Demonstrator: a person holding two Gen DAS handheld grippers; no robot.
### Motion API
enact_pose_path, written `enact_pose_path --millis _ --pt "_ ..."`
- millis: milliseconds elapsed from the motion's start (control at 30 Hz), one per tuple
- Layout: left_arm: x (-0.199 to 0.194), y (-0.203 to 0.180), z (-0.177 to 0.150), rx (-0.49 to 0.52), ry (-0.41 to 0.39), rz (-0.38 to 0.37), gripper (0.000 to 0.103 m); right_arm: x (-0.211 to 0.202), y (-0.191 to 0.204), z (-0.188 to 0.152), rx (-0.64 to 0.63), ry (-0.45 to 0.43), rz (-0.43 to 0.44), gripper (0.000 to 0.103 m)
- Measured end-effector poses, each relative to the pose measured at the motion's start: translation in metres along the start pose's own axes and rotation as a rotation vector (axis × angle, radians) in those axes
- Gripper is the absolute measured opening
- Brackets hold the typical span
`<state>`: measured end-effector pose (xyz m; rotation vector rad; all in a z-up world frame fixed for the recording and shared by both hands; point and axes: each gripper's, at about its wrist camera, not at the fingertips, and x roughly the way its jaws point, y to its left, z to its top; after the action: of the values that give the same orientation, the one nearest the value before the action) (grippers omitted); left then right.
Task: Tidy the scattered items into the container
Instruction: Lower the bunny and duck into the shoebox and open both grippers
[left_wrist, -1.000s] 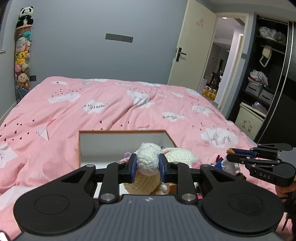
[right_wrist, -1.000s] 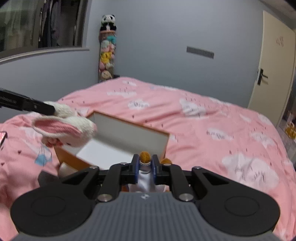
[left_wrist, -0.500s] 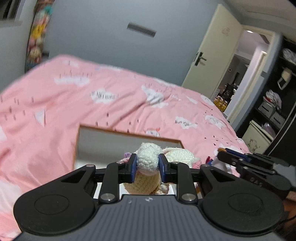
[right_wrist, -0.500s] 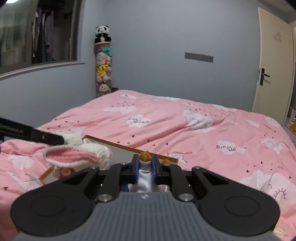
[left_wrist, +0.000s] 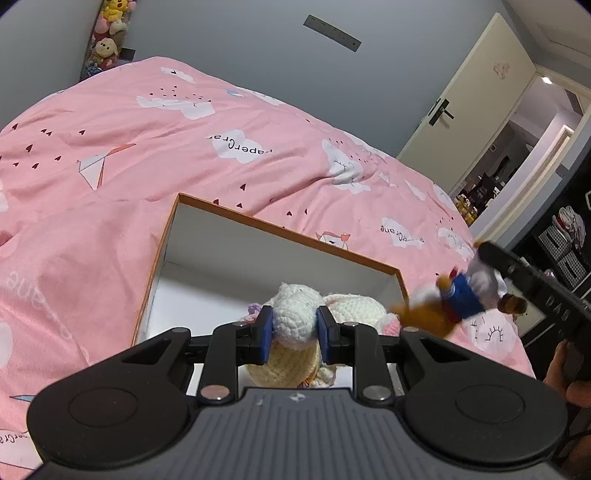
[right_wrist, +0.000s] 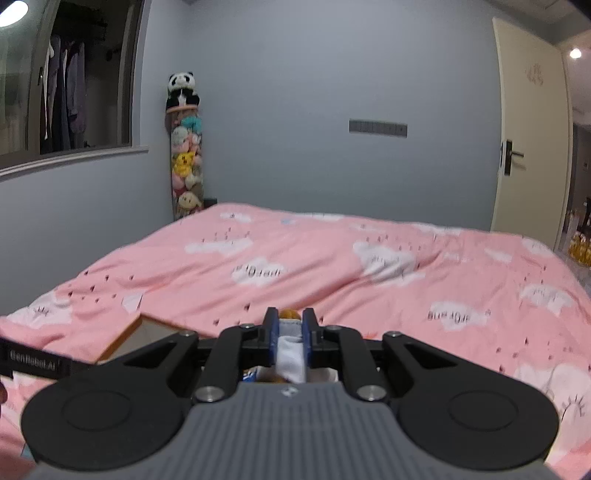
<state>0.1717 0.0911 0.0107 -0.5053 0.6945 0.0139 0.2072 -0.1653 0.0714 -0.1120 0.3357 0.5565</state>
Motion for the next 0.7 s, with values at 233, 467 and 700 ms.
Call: enact_pose_path --millis 233,467,700 --pt "0.007 0.003 0.002 -0.049 0.006 0.016 0.028 0.018 0.006 -0.010 -0.031 0.070 0.023 0.005" --pt "0.021 0.006 -0.007 -0.072 0.048 0.026 0.028 0.050 0.011 -0.075 -0.046 0.286 0.041 0.004" --pt "0.035 0.013 -0.008 -0.145 0.073 0.051 0.028 0.037 0.003 -0.100 0.005 0.353 0.042 0.009"
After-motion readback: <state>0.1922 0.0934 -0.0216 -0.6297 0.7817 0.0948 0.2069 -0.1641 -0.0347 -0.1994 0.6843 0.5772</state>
